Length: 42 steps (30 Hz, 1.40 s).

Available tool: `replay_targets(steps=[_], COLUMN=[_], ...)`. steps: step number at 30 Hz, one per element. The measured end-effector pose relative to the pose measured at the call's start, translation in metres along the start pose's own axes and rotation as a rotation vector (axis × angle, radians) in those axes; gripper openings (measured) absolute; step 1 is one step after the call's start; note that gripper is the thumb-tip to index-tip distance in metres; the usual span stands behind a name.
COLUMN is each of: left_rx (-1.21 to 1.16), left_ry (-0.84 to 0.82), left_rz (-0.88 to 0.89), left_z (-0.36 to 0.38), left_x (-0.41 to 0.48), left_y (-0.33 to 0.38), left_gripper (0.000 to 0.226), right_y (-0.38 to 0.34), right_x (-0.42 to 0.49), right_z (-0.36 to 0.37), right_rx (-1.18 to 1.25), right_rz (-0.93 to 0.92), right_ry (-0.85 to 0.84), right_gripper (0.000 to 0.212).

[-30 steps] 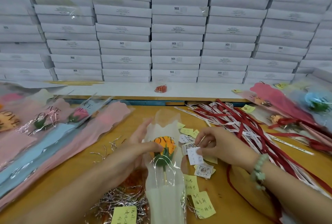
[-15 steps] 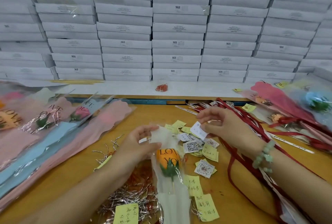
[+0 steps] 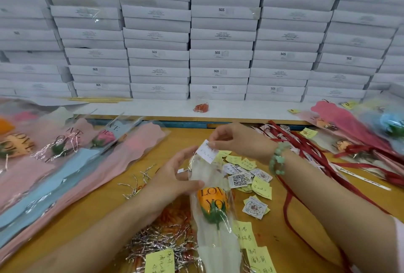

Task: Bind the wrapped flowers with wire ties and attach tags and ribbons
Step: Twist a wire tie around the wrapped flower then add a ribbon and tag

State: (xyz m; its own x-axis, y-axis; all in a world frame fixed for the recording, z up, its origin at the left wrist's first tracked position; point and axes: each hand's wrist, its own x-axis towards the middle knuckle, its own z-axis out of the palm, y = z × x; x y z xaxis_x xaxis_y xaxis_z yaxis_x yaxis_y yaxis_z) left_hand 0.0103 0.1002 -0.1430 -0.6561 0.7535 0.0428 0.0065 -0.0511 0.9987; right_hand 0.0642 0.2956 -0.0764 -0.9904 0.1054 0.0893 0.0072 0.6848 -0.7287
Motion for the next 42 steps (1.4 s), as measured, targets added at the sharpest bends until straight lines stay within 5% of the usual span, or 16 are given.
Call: replay_targets(steps=[26,30,33,36,42], left_rx=[0.224,0.572,1.013,1.128,1.229], left_ry=[0.109,0.221,-0.034,-0.327,-0.282], left_rz=[0.080,0.059,0.035,-0.096,-0.024], left_z=[-0.019,-0.032,-0.048,-0.045,-0.037], left_x=[0.005,0.006,0.002,-0.006,-0.003], left_y=[0.008,0.024,0.043,0.047,0.030], left_gripper=[0.050,0.020,0.012,0.012,0.023], right_y=[0.018,0.021,0.022,0.022,0.022], right_x=[0.004,0.006,0.007,0.008,0.008], right_z=[0.011,0.010,0.012,0.014,0.016], right_rx=[0.054,0.087,0.048,-0.013,-0.021], right_rz=[-0.037,-0.015,-0.008,0.009,0.006], right_ry=[-0.140,-0.039,-0.035,-0.035,-0.015], right_gripper=[0.001,0.007,0.010,0.007,0.010])
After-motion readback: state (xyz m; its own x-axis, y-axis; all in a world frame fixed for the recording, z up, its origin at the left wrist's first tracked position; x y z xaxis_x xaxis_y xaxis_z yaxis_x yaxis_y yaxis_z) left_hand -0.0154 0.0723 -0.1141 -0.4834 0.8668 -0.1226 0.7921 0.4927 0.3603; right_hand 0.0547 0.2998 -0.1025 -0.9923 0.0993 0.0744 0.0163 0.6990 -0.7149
